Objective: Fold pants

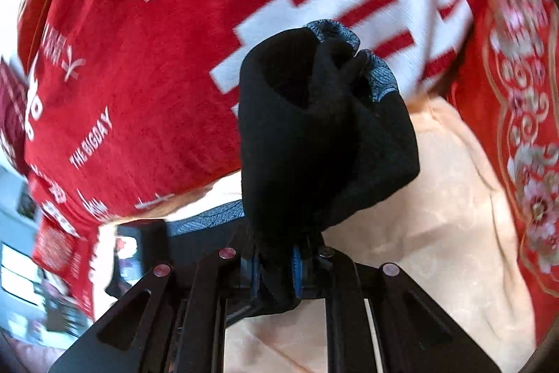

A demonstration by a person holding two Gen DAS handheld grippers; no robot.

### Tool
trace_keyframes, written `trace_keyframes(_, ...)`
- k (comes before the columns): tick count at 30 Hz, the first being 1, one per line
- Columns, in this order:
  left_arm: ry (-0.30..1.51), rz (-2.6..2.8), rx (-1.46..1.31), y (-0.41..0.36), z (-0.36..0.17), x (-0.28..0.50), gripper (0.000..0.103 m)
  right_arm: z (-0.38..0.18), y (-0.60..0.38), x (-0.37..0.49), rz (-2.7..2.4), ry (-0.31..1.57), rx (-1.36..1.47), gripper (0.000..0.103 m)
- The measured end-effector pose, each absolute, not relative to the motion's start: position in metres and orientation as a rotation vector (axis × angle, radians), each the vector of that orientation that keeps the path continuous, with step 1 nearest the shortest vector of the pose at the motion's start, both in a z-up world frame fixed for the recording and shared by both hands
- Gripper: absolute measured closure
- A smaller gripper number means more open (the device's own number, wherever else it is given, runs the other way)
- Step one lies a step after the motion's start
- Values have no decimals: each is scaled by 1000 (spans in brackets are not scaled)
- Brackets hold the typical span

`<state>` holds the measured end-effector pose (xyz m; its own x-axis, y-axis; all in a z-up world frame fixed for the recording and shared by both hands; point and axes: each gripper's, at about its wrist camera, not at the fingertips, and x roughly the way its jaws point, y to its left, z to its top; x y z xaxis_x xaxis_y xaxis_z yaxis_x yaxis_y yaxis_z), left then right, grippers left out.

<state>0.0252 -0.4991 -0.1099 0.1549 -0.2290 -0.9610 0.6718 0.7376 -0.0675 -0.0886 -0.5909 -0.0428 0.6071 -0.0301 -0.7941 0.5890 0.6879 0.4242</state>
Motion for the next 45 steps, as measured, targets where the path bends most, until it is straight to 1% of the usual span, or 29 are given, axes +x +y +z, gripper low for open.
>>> trace_keyframes(5,1271,-582,445,-425,-102,67,18,-32,-536,-53,-406,894,586,88)
trace_keyframes(7,1283,-525,434,-389,-105,85,18,-30,-503,-32,-391,924,485,88)
trace_keyframes(9,1301,-469,425,-359,-111,100,18,-35,-475,-15,-369,953,413,88)
trace_keyframes(12,1338,-386,412,-318,-124,119,18,-65,-418,18,-324,1040,287,87)
trace_keyframes(14,1350,-351,411,-299,-130,127,18,-91,-381,37,-303,1114,181,84)
trace_keyframes(15,1352,-338,413,-292,-133,129,18,-109,-357,47,-300,1163,95,80)
trace_keyframes(16,1354,-328,411,-284,-135,133,18,-123,-342,52,-315,1204,12,78)
trace_keyframes(18,1356,-321,394,-272,-134,139,18,-148,-306,58,-366,1267,-233,75)
trace_keyframes(19,1354,-320,386,-271,-133,142,18,-151,-294,56,-381,1270,-326,75)
trace_keyframes(21,1347,-330,384,-264,-130,147,18,-144,-274,48,-354,1252,-401,67)
trace_keyframes(23,1339,-361,373,-262,-124,146,18,-128,-270,38,-291,1245,-325,59)
trace_keyframes(24,1338,-380,362,-248,-117,135,18,-116,-272,34,-237,1244,-217,56)
trace_keyframes(25,1338,-400,354,-255,-116,136,18,-108,-277,32,-206,1240,-111,51)
trace_keyframes(26,1338,-420,351,-264,-113,132,18,-101,-287,29,-193,1232,15,49)
trace_keyframes(27,1339,-437,351,-273,-112,131,18,-94,-306,26,-200,1215,195,46)
trace_keyframes(29,1347,-470,350,-287,-112,125,18,-94,-345,18,-223,1171,534,46)
trace_keyframes(30,1349,-486,345,-293,-112,123,18,-103,-369,11,-233,1128,769,46)
trace_keyframes(33,1339,-523,351,-313,-112,120,18,-134,-409,-9,-250,1001,1199,46)
trace_keyframes(35,1345,-538,382,-322,-119,116,18,-151,-421,-15,-261,949,1331,46)
trace_keyframes(39,1375,-521,413,-324,-129,106,18,-175,-421,-31,-306,927,1481,49)
trace_keyframes(41,1379,-516,400,-319,-127,105,18,-181,-424,-38,-312,878,1541,52)
trace_keyframes(42,1378,-513,404,-318,-128,109,18,-184,-427,-37,-316,861,1562,56)
trace_keyframes(44,1375,-504,418,-314,-125,109,18,-190,-430,-38,-322,846,1606,75)
trace_keyframes(45,1373,-500,423,-312,-122,109,18,-194,-433,-38,-326,840,1634,95)
